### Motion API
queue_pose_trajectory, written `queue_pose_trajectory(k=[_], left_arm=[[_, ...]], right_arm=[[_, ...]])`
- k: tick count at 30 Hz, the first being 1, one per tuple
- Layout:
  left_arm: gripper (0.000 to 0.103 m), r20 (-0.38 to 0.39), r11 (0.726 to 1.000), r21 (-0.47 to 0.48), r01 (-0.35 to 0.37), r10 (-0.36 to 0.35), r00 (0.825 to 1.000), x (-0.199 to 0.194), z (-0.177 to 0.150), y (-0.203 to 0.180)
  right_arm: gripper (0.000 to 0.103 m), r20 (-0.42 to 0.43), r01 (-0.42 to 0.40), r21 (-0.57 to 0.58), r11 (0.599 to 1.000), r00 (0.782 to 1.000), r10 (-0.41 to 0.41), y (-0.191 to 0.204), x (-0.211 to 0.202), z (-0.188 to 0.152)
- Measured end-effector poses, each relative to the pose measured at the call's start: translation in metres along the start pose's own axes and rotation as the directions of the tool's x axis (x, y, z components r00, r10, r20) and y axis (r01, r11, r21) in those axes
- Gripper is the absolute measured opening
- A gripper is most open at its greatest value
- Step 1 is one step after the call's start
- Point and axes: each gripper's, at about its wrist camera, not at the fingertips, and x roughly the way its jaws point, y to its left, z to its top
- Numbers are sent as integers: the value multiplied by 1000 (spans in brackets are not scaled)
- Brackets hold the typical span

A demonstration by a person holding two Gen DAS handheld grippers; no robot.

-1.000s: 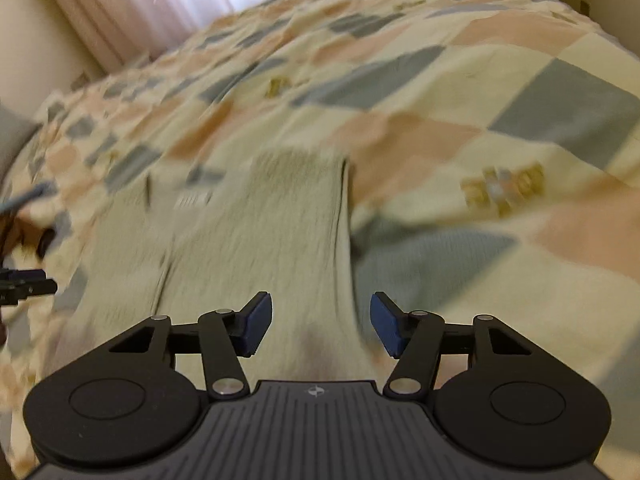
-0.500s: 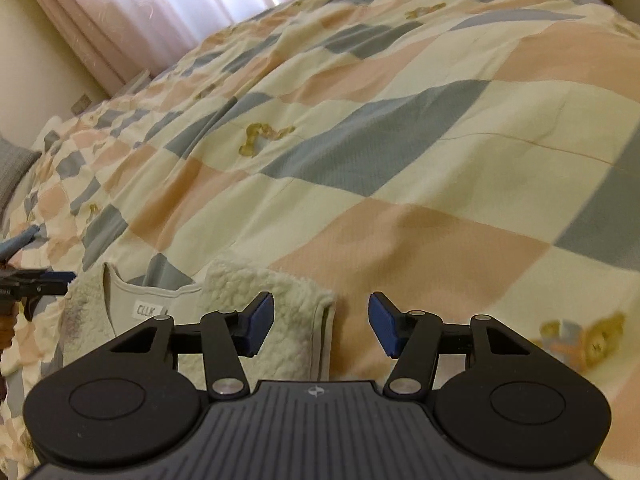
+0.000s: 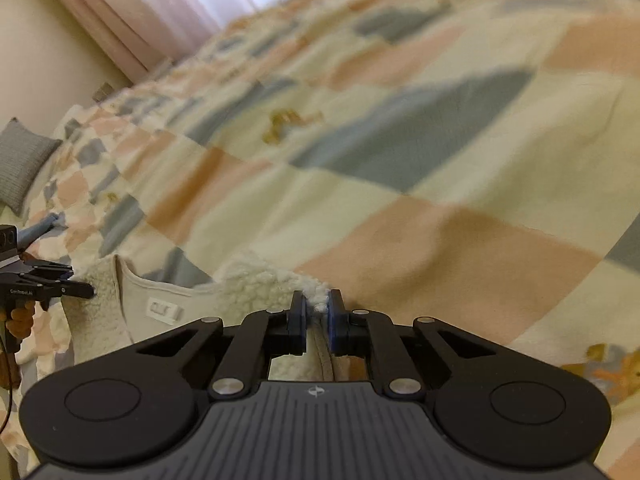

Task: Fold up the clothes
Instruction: 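Grasp the vest shoulder straps with the left and right grippers, then lift the shoulders with both grippers and fold them over onto the hem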

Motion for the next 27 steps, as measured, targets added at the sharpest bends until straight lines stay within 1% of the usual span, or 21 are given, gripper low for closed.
queue_pose_trajectory(k=[3,6,9,11,13,15,17,18,19,20,21,22,23,24,25,26,27], left_arm=[[14,39,1000,26,4,-5,999,-36,-12,-30],[14,81,999,51,0,-4,997,-76,-37,-68],[14,107,999,42,-10,5,994,-110,-75,-105],[14,101,999,28,-30,27,995,-122,-106,-126],[14,82,999,12,-53,52,995,-130,-140,-146],[14,34,997,4,-71,71,997,-129,-175,-165],[16,-30,995,-10,-97,96,995,-125,-213,-183],[18,-57,992,-14,-123,122,991,-122,-229,-191],[20,-83,988,-12,-152,150,985,-118,-245,-199],[21,-102,983,-1,-186,185,977,-115,-258,-208],[21,-113,974,22,-225,226,967,-112,-269,-218],[23,-114,961,62,-269,274,955,-109,-278,-230],[31,-103,941,121,-316,328,939,-107,-283,-243],[40,-89,916,193,-353,374,923,-104,-289,-255],[44,-72,883,280,-377,411,909,-100,-293,-268],[45,-52,841,365,-399,446,894,-97,-298,-280],[48,-35,793,449,-411,475,879,-92,-303,-291]], right_arm=[[9,75,-34,-51,998,996,38,16,-42,-9],[9,132,-58,-126,990,989,74,37,-87,-23],[9,168,-66,-179,982,981,97,55,-136,-51],[9,167,-70,-211,975,980,107,68,-167,-78],[9,141,-72,-239,968,984,108,80,-192,-110],[9,90,-71,-268,961,991,98,89,-211,-148],[9,1,-50,-328,943,999,53,101,-220,-192],[10,-43,-29,-362,932,999,14,107,-219,-211],[12,-83,3,-404,915,996,-40,113,-216,-232],[16,-121,32,-446,895,988,-96,119,-214,-252],[18,-143,65,-488,871,978,-153,125,-211,-270],[26,-143,105,-536,838,967,-213,132,-209,-286],[28,-125,148,-587,796,955,-269,139,-208,-301],[30,-91,185,-633,752,947,-309,148,-207,-313],[37,-52,217,-675,705,939,-339,156,-208,-322],[45,-6,251,-717,650,930,-366,165,-207,-332],[47,44,285,-758,586,920,-391,174,-205,-341]])
